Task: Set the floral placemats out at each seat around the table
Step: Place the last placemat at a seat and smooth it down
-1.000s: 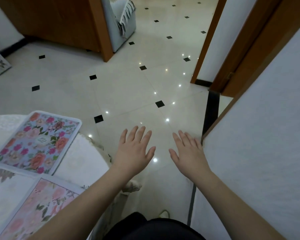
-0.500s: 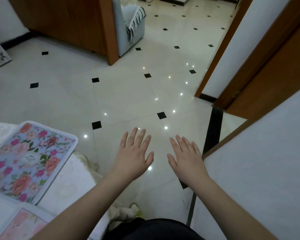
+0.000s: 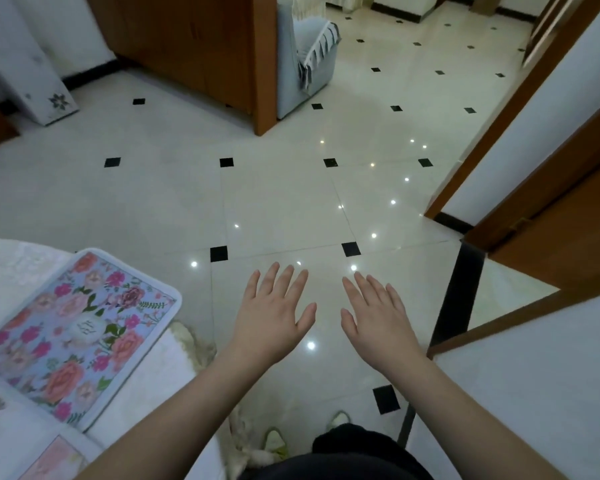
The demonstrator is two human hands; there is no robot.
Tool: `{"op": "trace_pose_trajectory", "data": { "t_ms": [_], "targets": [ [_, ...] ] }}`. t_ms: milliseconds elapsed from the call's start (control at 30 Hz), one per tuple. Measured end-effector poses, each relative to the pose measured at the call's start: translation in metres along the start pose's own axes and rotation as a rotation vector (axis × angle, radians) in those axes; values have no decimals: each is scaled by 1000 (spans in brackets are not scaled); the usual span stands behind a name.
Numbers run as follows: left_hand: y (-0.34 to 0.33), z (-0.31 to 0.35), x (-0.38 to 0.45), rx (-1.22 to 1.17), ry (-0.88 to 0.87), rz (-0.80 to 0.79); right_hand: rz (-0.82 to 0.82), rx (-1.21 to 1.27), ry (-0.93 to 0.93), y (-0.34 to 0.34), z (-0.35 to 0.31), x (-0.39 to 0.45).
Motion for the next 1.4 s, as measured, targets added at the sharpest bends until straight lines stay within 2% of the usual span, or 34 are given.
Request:
{"op": "trace_pose_trajectory", "data": {
  "t_ms": [333, 600, 800, 1067, 1400],
  "targets": [
    [-12, -22, 56, 25, 245, -30, -52, 57, 197, -5, 11, 98],
    [3, 1, 135, 53, 314, 8, -49, 108, 260, 14, 64, 176],
    [9, -10, 159, 42, 398, -4, -49, 122, 317, 21, 65, 220],
    [19, -71, 167, 48, 513, 38, -79, 91, 439, 17, 6, 275],
    [35, -198, 163, 9, 664, 121, -51, -14, 632, 29, -128, 344]
  ]
}}
Point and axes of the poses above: each hand's wrist, its own x-axis towards the middle knuckle, its own y-axis out of the back of the hand, z = x × y, the point moved 6 cm from there along x, towards the middle knuckle
